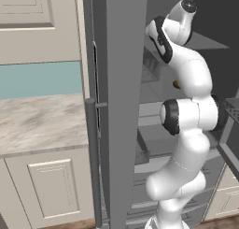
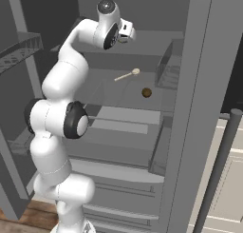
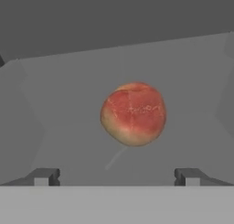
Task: Pick the kiwi and peach from the fridge and place them on the plate next to the blender to make a fruit smoothie.
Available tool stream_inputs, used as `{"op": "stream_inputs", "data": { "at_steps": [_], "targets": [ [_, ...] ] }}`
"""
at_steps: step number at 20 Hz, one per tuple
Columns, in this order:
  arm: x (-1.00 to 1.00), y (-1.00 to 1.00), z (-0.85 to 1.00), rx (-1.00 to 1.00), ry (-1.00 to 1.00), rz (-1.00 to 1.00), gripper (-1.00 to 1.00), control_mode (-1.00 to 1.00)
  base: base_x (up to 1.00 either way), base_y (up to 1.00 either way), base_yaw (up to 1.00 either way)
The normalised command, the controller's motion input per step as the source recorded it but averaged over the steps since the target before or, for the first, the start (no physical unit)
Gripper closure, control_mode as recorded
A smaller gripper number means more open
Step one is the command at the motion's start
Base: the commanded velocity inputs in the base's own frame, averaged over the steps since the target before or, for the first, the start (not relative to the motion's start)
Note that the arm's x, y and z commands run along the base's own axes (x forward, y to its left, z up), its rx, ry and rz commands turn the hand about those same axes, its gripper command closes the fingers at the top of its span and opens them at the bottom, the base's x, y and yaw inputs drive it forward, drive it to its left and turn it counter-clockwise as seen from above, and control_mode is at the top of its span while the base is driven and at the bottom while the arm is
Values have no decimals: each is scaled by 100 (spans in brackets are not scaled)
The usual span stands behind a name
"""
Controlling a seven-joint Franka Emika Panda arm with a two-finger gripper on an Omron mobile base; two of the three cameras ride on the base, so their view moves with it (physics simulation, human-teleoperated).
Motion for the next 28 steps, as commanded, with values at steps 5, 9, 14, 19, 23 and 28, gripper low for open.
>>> {"op": "stream_inputs", "data": {
  "at_steps": [5,9,14,19,23,28],
  "targets": [
    [33,0,0,0,0,-5,-100,-100,0,0,0],
    [28,0,-2,0,0,-5,-100,-100,0,0,0],
    [27,-6,-3,0,2,-4,-100,-100,0,0,0],
    [16,-16,-12,0,6,-1,100,-100,0,0,0],
    [5,-8,-5,0,2,0,100,-100,0,0,0],
    [-5,0,0,0,0,0,100,-100,0,0,0]
  ]
}}
